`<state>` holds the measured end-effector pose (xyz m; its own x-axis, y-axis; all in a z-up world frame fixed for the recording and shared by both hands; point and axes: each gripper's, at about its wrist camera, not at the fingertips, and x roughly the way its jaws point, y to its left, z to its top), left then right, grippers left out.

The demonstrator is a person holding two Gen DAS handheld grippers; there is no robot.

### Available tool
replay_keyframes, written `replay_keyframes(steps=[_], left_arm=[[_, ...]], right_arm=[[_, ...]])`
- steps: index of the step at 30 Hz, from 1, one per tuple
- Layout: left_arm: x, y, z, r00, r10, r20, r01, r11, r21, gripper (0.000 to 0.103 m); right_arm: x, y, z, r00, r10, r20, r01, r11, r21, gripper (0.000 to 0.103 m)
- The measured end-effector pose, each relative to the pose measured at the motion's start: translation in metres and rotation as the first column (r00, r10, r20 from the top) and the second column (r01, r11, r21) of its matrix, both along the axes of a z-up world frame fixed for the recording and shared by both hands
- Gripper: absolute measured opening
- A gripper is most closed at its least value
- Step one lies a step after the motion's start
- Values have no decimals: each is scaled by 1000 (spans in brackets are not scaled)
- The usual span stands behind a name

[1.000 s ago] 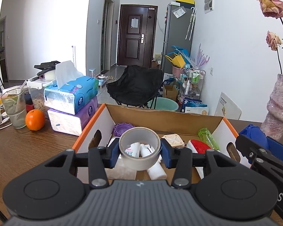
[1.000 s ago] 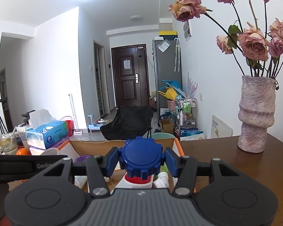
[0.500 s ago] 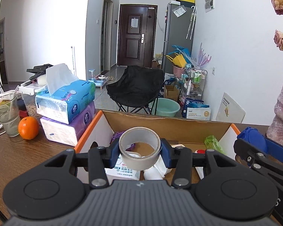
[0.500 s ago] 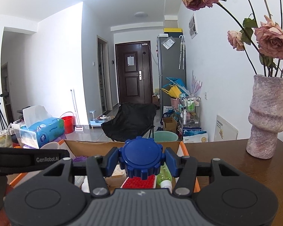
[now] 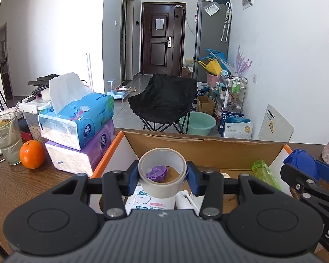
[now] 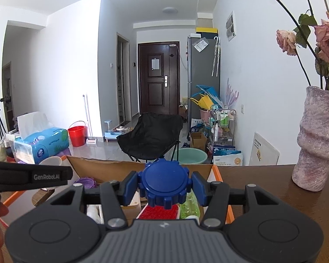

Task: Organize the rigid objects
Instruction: 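Release the tape roll into the red box with the left tool while the right releases the blue cap, then withdraw both tools from the red box back over the table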

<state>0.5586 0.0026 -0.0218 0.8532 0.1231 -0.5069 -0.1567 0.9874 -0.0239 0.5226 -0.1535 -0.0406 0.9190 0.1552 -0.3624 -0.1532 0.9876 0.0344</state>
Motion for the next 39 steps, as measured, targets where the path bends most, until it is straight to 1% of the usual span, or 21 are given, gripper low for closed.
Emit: replay_keyframes(steps=[4, 6, 7, 9, 10, 11, 13, 14, 15, 16, 21, 24, 30, 39], left_arm=[[5, 2, -4, 1000, -1, -14, 1, 1000, 4, 46], [5, 2, -5, 1000, -16, -17, 16, 1000, -5, 46], [5, 2, -5, 1000, -18, -16, 18, 1000, -5, 48], [4, 1, -6, 1000, -21, -15, 21, 1000, 8, 61], [3, 1, -6, 1000, -15, -12, 15, 1000, 12, 77], [2, 1, -6, 1000, -8, -6, 8, 1000, 16, 87], [0, 2, -4, 1000, -2, 6, 1, 1000, 19, 90], [0, 3, -3, 1000, 0, 7, 0, 1000, 16, 99], [-1, 4, -3, 1000, 6, 13, -6, 1000, 15, 103], [-2, 5, -2, 1000, 16, 23, -17, 1000, 18, 103], [-3, 9, -1, 999, 37, 22, -37, 999, 15, 103], [-3, 10, 0, 999, 41, 20, -41, 999, 14, 103], [-11, 10, 7, 999, 27, 32, -28, 999, 18, 103], [-37, 6, 18, 998, 7, 65, -9, 999, 37, 103]], right_arm=[[5, -2, -1, 1000, 0, -15, 0, 1000, 2, 52], [7, -3, -2, 1000, -3, -24, 3, 1000, 2, 53], [8, -3, -2, 1000, -3, -31, 4, 1000, 1, 53], [9, -4, -3, 999, -8, -48, 8, 1000, 1, 53], [9, -5, -4, 999, -12, -51, 12, 1000, -2, 59], [9, -6, -4, 998, -17, -54, 17, 1000, -7, 64], [8, -8, -3, 998, -38, -52, 38, 999, -11, 94], [6, -9, -2, 998, -51, -41, 51, 999, -13, 98], [5, -10, -1, 998, -63, -28, 63, 998, -15, 102], [4, -12, 1, 997, -69, -23, 69, 997, -16, 103], [6, -18, 5, 997, -65, -30, 65, 998, 1, 103], [6, -16, 5, 998, -63, -31, 63, 998, -9, 103], [2, -15, 9, 998, -61, -19, 60, 998, -14, 103], [-20, -18, 20, 999, -48, 9, 49, 999, -18, 103]])
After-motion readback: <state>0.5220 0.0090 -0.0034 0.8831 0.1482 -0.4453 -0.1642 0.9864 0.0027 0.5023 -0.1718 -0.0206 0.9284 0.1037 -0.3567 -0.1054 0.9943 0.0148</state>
